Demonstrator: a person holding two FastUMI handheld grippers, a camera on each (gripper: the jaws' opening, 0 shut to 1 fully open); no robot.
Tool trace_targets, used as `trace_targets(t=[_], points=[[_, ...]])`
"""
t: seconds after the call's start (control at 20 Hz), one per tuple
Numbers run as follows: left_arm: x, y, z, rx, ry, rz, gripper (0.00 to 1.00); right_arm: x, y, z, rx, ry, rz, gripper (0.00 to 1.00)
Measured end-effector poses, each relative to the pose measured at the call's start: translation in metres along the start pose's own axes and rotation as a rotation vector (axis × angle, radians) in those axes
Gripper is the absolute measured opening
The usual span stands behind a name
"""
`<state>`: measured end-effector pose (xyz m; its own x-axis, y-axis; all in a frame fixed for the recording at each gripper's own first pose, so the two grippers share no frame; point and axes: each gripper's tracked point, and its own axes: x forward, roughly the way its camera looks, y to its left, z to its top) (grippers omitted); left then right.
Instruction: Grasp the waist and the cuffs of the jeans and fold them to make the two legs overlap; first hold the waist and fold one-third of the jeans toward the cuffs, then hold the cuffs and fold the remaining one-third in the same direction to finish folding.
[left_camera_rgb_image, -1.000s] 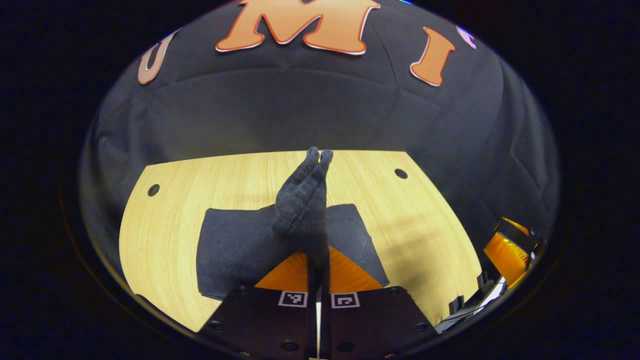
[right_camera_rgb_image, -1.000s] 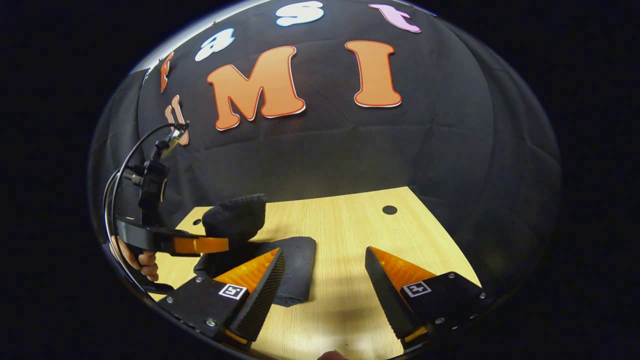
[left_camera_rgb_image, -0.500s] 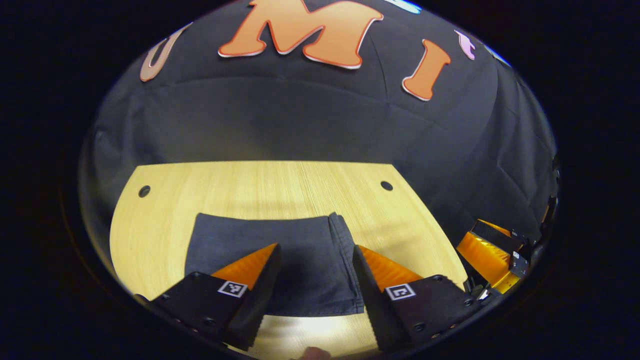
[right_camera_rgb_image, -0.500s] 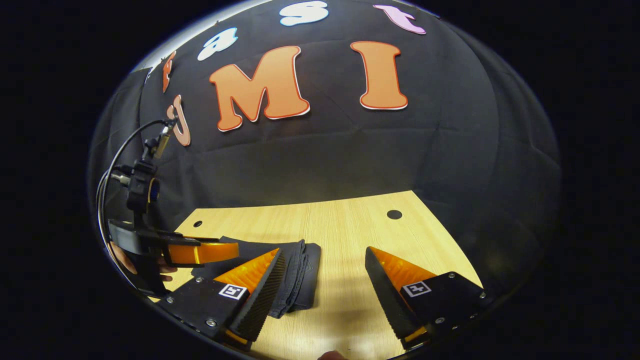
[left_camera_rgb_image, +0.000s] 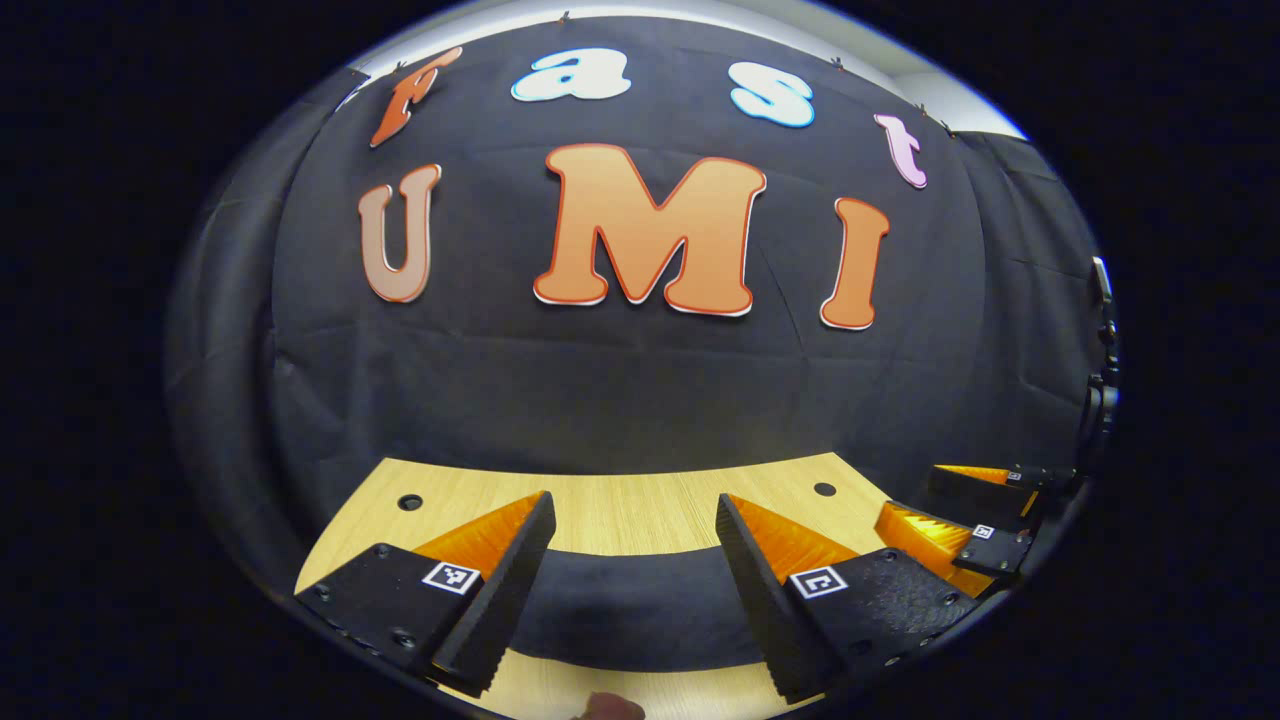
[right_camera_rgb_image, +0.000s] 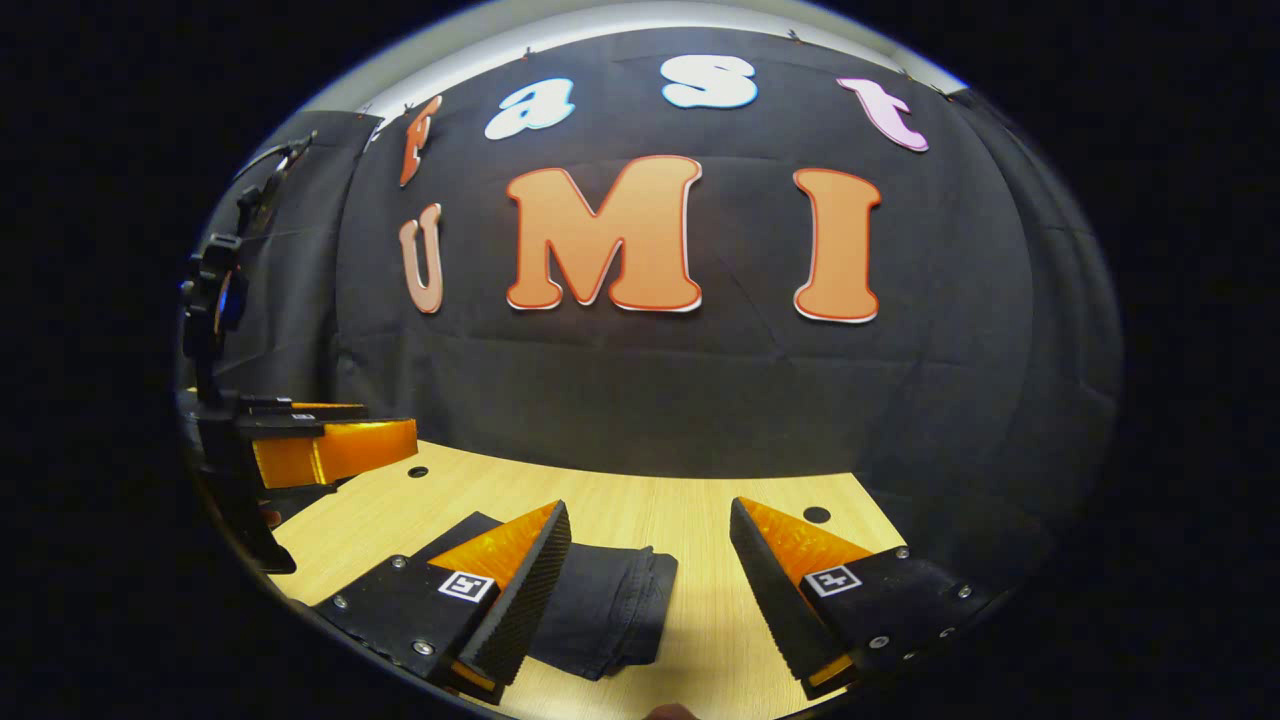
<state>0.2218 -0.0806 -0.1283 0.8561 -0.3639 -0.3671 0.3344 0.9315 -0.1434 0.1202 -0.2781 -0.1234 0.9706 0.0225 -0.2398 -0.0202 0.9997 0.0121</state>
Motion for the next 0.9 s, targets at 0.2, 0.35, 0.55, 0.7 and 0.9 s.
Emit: trace_targets(t=[0.2, 0.35, 0.55, 0.7, 0.9], points=[[-0.046, 0.019, 0.024, 0.028, -0.126, 0.099, 0.99, -0.008, 0.024, 0.017, -0.025, -0.055, 0.051, 0.96], [-0.071, 0.021, 0.049, 0.08, -0.356, 0.128, 0.98, -0.015, 0.048, 0.03, -0.044, -0.129, 0.131, 0.97], [-0.084, 0.036, 0.024, 0.066, -0.321, 0.155, 0.97, -0.02, 0.057, 0.043, -0.102, -0.224, 0.137, 0.96], [-0.09, 0.046, 0.022, 0.067, -0.311, 0.186, 0.98, -0.02, 0.065, 0.04, -0.086, -0.219, 0.159, 0.97], [-0.091, 0.044, 0.016, 0.115, -0.294, 0.209, 0.98, -0.023, 0.065, 0.037, -0.053, -0.21, 0.16, 0.98]])
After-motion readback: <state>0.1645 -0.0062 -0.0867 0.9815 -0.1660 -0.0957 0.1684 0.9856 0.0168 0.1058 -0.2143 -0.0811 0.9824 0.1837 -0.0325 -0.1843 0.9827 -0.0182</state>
